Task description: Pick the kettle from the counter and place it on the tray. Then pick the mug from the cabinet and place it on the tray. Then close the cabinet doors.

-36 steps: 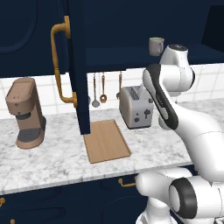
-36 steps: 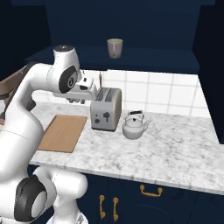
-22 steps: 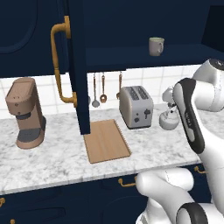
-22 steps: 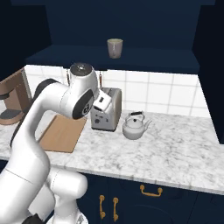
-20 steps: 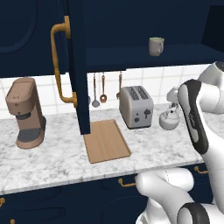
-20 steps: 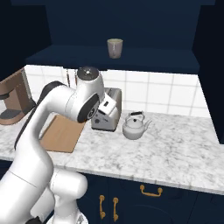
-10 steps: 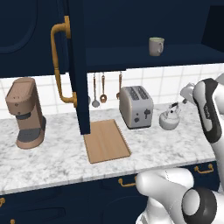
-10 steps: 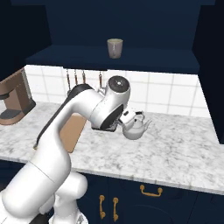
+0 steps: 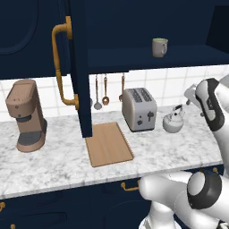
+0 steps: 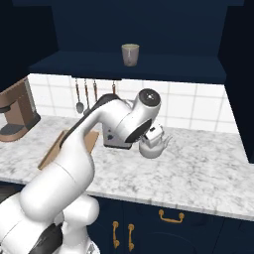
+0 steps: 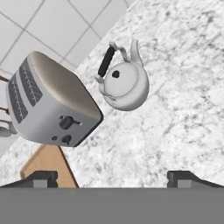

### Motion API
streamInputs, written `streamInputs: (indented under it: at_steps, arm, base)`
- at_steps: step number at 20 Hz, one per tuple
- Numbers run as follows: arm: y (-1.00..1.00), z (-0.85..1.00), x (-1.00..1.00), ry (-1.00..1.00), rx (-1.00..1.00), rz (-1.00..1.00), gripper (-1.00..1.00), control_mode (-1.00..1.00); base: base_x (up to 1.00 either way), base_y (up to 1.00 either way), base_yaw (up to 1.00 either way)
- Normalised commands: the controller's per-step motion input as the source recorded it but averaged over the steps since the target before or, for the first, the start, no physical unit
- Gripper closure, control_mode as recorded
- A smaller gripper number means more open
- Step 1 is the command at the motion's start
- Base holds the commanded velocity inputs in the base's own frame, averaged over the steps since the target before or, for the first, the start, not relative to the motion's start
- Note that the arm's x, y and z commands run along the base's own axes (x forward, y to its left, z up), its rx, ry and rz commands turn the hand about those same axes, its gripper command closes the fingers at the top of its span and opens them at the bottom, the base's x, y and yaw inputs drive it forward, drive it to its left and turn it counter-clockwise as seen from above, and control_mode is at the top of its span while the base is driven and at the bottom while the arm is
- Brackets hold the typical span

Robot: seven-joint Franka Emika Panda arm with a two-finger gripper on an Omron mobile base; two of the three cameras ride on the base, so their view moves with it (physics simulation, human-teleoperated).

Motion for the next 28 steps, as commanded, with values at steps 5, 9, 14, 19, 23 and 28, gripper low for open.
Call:
streamInputs:
  at_steps: [5, 9, 14, 19, 23, 28]
  arm:
    - [-0.01, -0.25, 0.40, 0.07, 0.01, -0.08, -1.00, -1.00]
    - [0.00, -0.24, 0.34, 0.07, 0.01, -0.10, -1.00, -1.00]
    - [-0.01, -0.18, 0.33, 0.08, 0.01, -0.13, -1.00, -1.00]
    - [-0.08, -0.18, 0.35, 0.08, 0.01, -0.11, -1.00, -1.00]
    - [-0.09, -0.13, 0.28, 0.02, 0.02, -0.08, -1.00, -1.00]
    - [-0.17, -0.16, 0.25, 0.00, 0.02, -0.04, -1.00, -1.00]
  base:
    - [0.00, 0.00, 0.00]
    - [0.00, 0.00, 0.00]
    - [0.00, 0.00, 0.00]
    - [0.00, 0.00, 0.00]
    - [0.00, 0.00, 0.00]
    - [0.00, 0.00, 0.00]
